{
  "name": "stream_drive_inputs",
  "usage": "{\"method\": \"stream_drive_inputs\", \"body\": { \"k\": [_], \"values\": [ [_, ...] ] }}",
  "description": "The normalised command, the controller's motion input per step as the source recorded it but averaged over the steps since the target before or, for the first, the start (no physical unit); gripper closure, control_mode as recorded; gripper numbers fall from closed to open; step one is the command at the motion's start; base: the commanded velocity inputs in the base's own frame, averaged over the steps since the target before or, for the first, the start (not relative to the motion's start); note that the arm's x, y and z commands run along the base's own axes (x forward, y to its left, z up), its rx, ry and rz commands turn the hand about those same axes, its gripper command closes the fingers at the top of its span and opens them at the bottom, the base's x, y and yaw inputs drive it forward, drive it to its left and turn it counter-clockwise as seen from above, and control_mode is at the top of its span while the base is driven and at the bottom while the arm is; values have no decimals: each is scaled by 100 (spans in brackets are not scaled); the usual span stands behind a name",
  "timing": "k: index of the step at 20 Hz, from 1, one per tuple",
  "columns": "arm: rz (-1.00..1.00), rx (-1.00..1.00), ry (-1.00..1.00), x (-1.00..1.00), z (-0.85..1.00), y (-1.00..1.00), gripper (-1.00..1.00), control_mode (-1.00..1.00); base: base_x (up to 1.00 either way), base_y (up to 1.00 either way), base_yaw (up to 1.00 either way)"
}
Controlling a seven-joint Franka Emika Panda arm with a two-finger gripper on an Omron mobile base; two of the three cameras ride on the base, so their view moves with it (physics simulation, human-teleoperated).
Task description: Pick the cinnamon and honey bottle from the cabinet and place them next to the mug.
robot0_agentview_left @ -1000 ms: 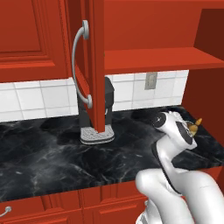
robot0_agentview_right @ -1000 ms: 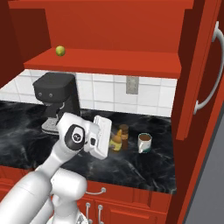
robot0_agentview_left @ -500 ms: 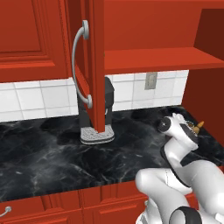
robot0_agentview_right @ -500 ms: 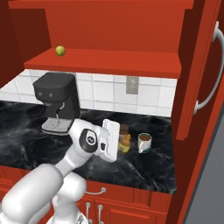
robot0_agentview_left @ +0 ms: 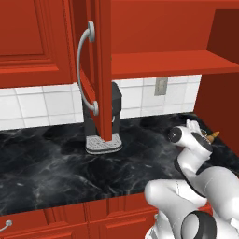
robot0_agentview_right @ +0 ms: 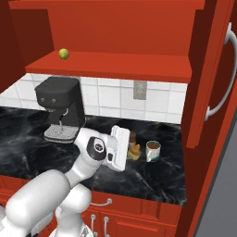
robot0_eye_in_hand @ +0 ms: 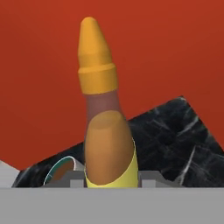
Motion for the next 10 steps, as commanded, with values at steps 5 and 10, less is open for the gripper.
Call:
{"method": "stream_drive_inputs", "body": {
  "k": [5,10],
  "values": [
    [-11,-10,2,0,-18,8,100,-100,0,0,0],
    [-7,-14,10,0,-32,0,100,-100,0,0,0]
  ]
}}
